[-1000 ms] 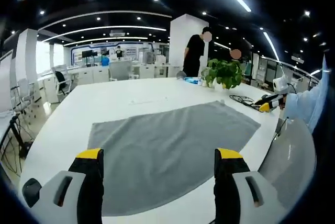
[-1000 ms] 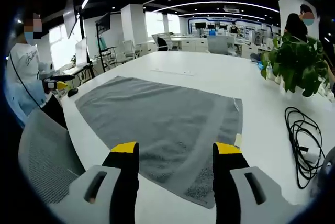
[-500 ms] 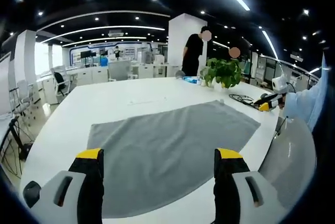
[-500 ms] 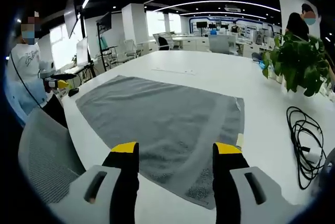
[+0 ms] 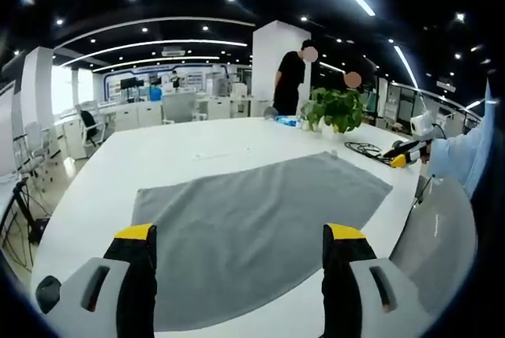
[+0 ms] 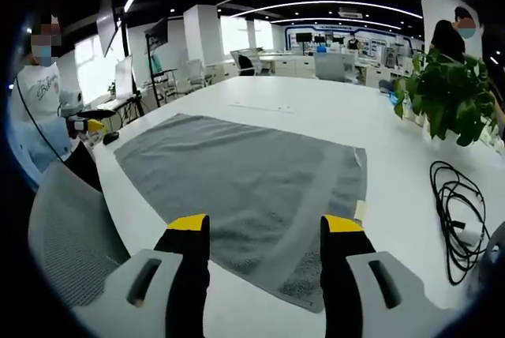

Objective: Fold the towel on the table until its edges align and the towel forms a compact rectangular stack.

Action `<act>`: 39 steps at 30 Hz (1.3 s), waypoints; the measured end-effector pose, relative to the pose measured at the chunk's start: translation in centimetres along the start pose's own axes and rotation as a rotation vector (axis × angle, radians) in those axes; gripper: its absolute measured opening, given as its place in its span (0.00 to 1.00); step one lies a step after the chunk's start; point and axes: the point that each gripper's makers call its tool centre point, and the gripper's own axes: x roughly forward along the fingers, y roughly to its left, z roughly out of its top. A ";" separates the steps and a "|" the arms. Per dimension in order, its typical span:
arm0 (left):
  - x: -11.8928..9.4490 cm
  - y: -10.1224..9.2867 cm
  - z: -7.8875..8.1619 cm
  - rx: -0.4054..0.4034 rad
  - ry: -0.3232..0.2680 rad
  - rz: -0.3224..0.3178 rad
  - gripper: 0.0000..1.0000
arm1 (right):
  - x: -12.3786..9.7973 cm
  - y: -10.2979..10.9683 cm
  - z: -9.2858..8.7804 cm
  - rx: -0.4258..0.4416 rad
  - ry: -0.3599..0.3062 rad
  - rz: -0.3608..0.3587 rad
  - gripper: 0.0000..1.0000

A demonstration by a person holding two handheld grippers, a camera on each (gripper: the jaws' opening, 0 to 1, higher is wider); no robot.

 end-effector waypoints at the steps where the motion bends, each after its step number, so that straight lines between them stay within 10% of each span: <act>1: 0.0 0.0 0.0 0.000 -0.001 -0.001 0.89 | 0.0 0.0 0.0 0.001 0.000 0.000 0.56; 39: 1.4 -1.7 1.8 0.033 -0.020 -0.057 0.88 | -0.8 -0.6 -0.1 -0.005 -0.020 -0.019 0.60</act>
